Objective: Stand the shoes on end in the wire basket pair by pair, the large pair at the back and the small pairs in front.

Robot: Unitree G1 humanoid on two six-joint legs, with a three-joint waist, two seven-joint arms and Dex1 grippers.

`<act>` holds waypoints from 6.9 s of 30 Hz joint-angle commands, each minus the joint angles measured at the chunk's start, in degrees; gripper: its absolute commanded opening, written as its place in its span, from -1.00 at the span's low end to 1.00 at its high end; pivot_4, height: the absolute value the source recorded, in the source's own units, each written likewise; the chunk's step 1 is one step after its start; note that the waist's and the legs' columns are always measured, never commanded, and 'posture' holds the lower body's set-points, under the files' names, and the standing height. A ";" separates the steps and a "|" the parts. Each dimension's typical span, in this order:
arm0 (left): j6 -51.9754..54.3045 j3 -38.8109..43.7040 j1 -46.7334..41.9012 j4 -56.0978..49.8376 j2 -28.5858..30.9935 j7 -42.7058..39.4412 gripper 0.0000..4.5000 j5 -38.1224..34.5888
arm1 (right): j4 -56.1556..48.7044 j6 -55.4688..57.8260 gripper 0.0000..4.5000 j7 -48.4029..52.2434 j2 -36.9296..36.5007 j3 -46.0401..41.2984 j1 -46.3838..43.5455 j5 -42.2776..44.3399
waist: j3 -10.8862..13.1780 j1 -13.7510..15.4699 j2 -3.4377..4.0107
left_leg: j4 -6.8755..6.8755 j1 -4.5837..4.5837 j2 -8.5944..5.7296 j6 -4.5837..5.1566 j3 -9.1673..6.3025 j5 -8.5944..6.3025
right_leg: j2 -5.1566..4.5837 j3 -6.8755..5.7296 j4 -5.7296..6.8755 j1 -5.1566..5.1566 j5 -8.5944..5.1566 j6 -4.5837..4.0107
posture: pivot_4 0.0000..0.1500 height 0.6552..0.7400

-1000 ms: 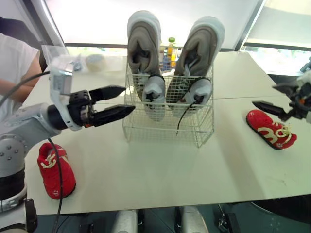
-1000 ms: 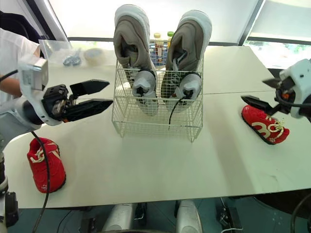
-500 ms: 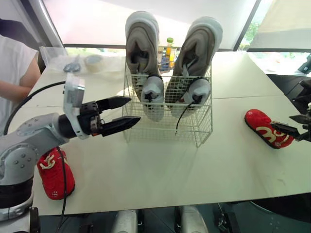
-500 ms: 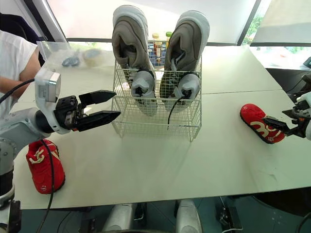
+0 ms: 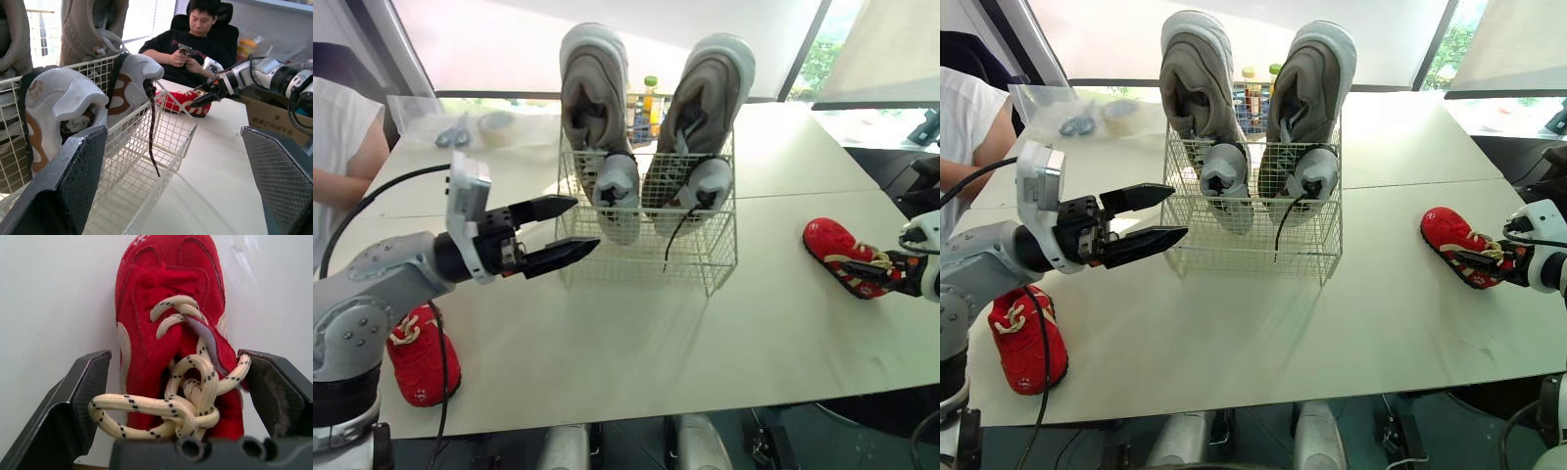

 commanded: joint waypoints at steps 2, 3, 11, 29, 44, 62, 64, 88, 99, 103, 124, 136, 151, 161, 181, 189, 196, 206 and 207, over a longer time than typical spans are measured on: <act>-2.08 -0.59 -0.92 -1.72 -0.40 0.50 0.99 1.42 | 2.08 -1.08 1.00 0.25 0.53 0.58 -2.18 -1.04 | 0.00 0.01 0.00 | 0.01 0.01 -0.01 0.00 0.00 0.00 | 0.00 0.00 0.00 0.02 0.00 0.00 | 1.00 1.00; -2.17 -0.72 -0.97 -1.74 -0.48 0.59 0.99 1.52 | 2.23 -1.14 1.00 0.31 0.68 0.70 -2.43 -1.13 | 0.00 -0.03 0.00 | 0.01 0.01 -0.01 0.00 0.00 0.00 | 0.00 0.00 0.00 0.02 0.00 0.00 | 1.00 1.00; -3.03 -1.41 -1.84 -1.11 -1.06 0.51 1.00 2.78 | 1.53 -2.09 -0.30 0.41 0.86 0.11 -3.74 -0.64 | 0.00 -0.17 -0.01 | 0.01 0.05 0.00 0.08 0.00 0.06 | 0.02 0.00 0.01 0.05 0.00 0.00 | 1.00 1.00; 3.63 1.50 -16.67 13.93 -0.83 1.76 1.00 -7.58 | -52.48 5.30 -0.60 -6.36 2.68 -11.37 -11.01 17.14 | 0.12 0.39 0.17 | 0.01 0.02 0.08 0.04 -0.05 0.08 | 0.15 0.02 0.09 -0.02 0.00 0.02 | 1.00 1.00; 11.70 -0.74 -31.46 26.26 -1.61 -3.00 1.00 -9.19 | -72.24 -6.10 -0.60 -4.29 7.22 5.20 -14.91 13.07 | 0.12 0.19 0.12 | 0.03 0.01 0.10 0.04 -0.03 0.08 | 0.15 0.03 0.07 -0.01 0.01 0.01 | 1.00 1.00; 14.61 -4.10 -29.24 23.96 -4.15 -4.05 0.41 -4.71 | -70.06 -15.25 -0.61 -0.60 13.07 13.84 -19.91 5.34 | 0.13 0.06 0.10 | 0.02 0.01 0.09 -0.02 -0.05 0.14 | 0.17 0.03 0.12 -0.01 0.01 0.01 | 1.00 1.00; 14.55 -3.64 -29.30 24.19 -4.72 -3.61 -0.02 -4.65 | -70.30 -14.79 -0.61 -0.06 13.20 13.84 -20.12 5.61 | 0.13 0.08 0.10 | 0.01 0.01 0.09 -0.03 -0.05 0.15 | 0.17 0.03 0.13 -0.02 0.01 0.01 | 1.00 1.00; 11.65 6.81 -24.70 21.11 -12.97 10.41 -0.89 -16.66 | -72.97 30.86 1.00 -18.49 18.49 -12.98 -3.39 52.81 | 0.12 0.27 0.04 | 0.05 0.04 0.18 -0.01 -0.23 0.14 | 0.17 0.01 0.10 0.09 0.05 -0.06 | 1.00 1.00; 8.62 5.19 -25.16 20.63 -17.02 12.45 -0.89 -16.93 | -71.95 25.83 1.00 -43.80 41.63 -7.32 -10.40 68.81 | 0.12 0.27 0.05 | 0.04 0.01 0.20 -0.01 -0.20 0.15 | 0.30 0.00 0.13 0.08 0.06 -0.07 | 1.00 1.00; 7.58 4.42 -24.43 19.82 -17.62 12.52 -0.89 -16.06 | -70.66 23.57 1.00 -45.88 44.42 -6.32 -12.92 69.20 | 0.12 0.22 0.05 | 0.05 0.01 0.19 -0.01 -0.20 0.15 | 0.30 0.00 0.10 0.11 0.07 -0.07 | 1.00 1.00; 7.46 2.29 -22.61 18.79 -16.87 16.51 -0.43 -17.37 | -69.22 22.47 -0.72 -43.70 41.94 -2.31 -15.77 67.01 | 0.13 0.07 0.06 | 0.00 0.02 0.22 -0.01 -0.22 0.15 | 0.35 0.00 0.08 0.08 0.06 -0.08 | 1.00 1.00; 12.57 3.89 -17.03 18.00 -0.99 3.58 0.96 -14.29 | -65.72 24.48 -0.72 -9.60 11.92 4.35 -14.88 49.42 | 0.14 0.21 0.05 | -0.09 -0.09 0.24 -0.17 -0.12 0.05 | 0.33 0.02 -0.05 -0.14 0.05 -0.12 | 1.00 1.00; 10.26 3.70 -15.48 15.71 -0.84 3.46 0.96 -11.64 | -55.99 0.46 -0.72 15.01 5.70 16.33 -13.53 18.56 | 0.17 0.12 0.03 | -0.14 -0.19 0.27 -0.29 0.03 -0.01 | 0.29 0.08 -0.08 -0.37 0.08 -0.15 | 1.00 1.00; 9.79 3.18 -15.36 14.61 -2.23 3.69 0.96 -10.17 | -57.30 0.00 -0.72 13.26 10.31 16.11 -8.07 15.45 | 0.18 0.17 0.00 | -0.08 -0.17 0.27 -0.29 0.03 0.00 | 0.29 0.08 -0.06 -0.32 0.09 -0.15 | 1.00 1.00; 9.15 1.38 -15.97 15.21 -3.17 1.63 1.00 -7.57 | -63.07 2.52 0.97 10.73 5.56 7.93 -5.67 15.52 | 0.18 0.28 0.00 | -0.06 -0.15 0.28 -0.31 0.01 0.01 | 0.29 0.07 -0.04 -0.30 0.12 -0.21 | 1.00 1.00; 10.52 3.63 -12.38 12.55 -0.29 3.10 1.00 -7.81 | -63.55 3.94 0.97 11.44 -0.46 1.77 -5.57 16.81 | 0.18 0.17 0.01 | -0.08 -0.15 0.28 -0.31 -0.01 0.01 | 0.29 0.10 -0.05 -0.34 0.12 -0.21 | 1.00 1.00; 12.40 11.14 -4.74 8.23 5.79 7.73 1.00 -10.99 | -60.32 3.85 0.97 13.85 -1.02 0.81 -12.82 19.91 | 0.22 -0.12 0.05 | -0.14 -0.13 0.33 -0.32 -0.08 0.00 | 0.28 0.16 -0.05 -0.40 0.13 -0.23 | 1.00 1.00; 14.66 27.90 12.53 2.25 11.17 16.02 1.00 -17.77 | -53.58 -0.08 0.97 20.76 7.38 7.53 -25.33 21.08 | 0.25 -0.13 -0.01 | -0.23 -0.14 0.50 -0.42 -0.02 -0.08 | 0.21 0.16 -0.14 -0.58 0.14 -0.26 | 1.00 1.00; 15.60 30.73 15.23 1.88 11.88 17.21 1.00 -18.15 | -53.92 -0.78 0.97 22.07 8.84 8.74 -26.07 21.25 | 0.25 -0.06 -0.01 | -0.23 -0.15 0.51 -0.42 -0.01 -0.08 | 0.21 0.16 -0.13 -0.77 0.14 -0.27 | 1.00 1.00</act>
